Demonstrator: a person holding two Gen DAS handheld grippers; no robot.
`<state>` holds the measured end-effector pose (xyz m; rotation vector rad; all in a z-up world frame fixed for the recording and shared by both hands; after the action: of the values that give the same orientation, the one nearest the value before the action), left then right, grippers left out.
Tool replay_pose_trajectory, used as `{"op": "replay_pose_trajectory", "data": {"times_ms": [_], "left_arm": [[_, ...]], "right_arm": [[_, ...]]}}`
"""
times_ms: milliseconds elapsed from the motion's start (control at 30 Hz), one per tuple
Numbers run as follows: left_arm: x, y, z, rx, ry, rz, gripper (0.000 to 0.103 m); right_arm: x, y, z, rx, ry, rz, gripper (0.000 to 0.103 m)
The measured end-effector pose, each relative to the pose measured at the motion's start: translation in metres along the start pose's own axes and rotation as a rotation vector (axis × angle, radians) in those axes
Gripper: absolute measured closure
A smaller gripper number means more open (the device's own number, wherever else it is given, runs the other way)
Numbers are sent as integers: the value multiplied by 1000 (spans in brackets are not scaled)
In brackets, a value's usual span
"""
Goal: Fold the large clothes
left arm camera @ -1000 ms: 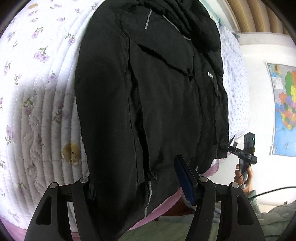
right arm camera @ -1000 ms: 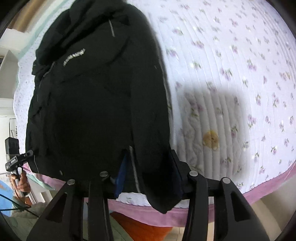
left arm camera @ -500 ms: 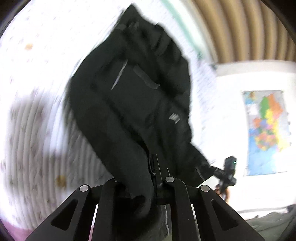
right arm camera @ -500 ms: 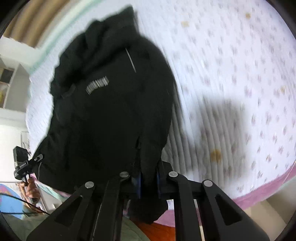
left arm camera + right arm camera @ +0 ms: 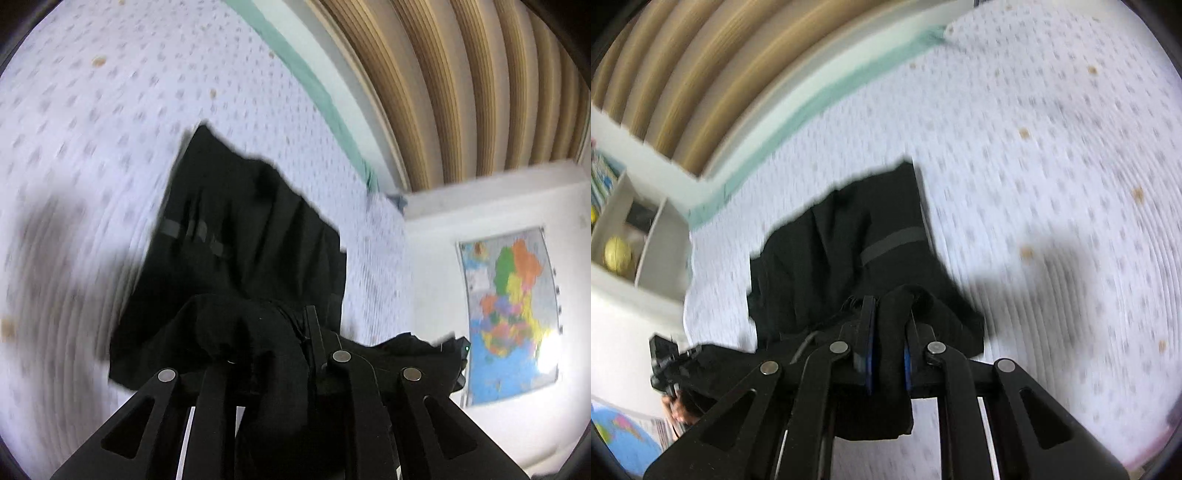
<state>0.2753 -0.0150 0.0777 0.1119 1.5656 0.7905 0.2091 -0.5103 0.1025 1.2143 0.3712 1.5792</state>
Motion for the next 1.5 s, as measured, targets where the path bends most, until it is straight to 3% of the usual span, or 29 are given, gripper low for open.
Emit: {"op": "replay_pose_trajectory", "data": {"times_ms": [167, 300, 433, 533, 667, 767, 867, 933, 1033, 1067, 1100, 1167, 1267, 1400, 1467, 1500], "left_arm": [[-6, -42, 79, -53, 62, 12, 85], [7, -83, 123, -63, 81, 65, 85], [47, -129, 144, -27, 134, 145, 82], [77, -152, 147, -6, 236, 103, 82], [84, -162, 145, 17, 182, 94, 82], [71, -154, 141, 52, 110, 105, 80], [51, -136, 133, 94, 46, 82, 72], [30, -109, 123, 99, -14, 27, 63], [4, -69, 107, 80, -94, -29, 42], [-2, -59, 103, 69, -125, -27, 31], [-8, -47, 98, 42, -166, -6, 24], [-14, -35, 97, -5, -220, 39, 23], [-10, -37, 107, -61, -254, 148, 23], [20, -71, 138, -115, -247, 348, 23], [34, -76, 155, -159, -210, 392, 23], [37, -80, 165, -174, -191, 378, 23]], "right_arm": [[-1, -57, 80, -32, -13, -80, 88], [-18, -112, 120, -6, -34, -149, 88], [-39, -183, 125, 92, -35, -229, 87], [-54, -228, 110, 160, -48, -243, 87], [-61, -260, 99, 189, -17, -287, 87], [-61, -261, 100, 188, -7, -294, 87], [-57, -243, 102, 166, -29, -234, 83], [-53, -219, 106, 122, -35, -182, 78], [-45, -184, 109, 59, -39, -86, 65], [-44, -171, 109, 40, -29, -71, 53], [-43, -158, 109, 17, -13, -74, 40], [-42, -141, 111, -22, 25, -88, 31], [-47, -137, 114, -26, 65, -127, 30], [-54, -165, 120, 28, 134, -174, 29], [-58, -184, 122, 66, 189, -205, 29], [-58, -194, 124, 77, 212, -211, 29]]}}
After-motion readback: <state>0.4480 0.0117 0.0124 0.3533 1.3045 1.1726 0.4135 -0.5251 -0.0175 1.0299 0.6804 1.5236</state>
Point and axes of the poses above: each gripper's, at about its wrist camera, not at the fingertips, and y roughly against the way its jaws point, x to its left, z to its top, the point moved 10 cm from there along -y, roughly the way its jaws point, and after that the axes turned 8 degrees about y, right-handed, at the moved point
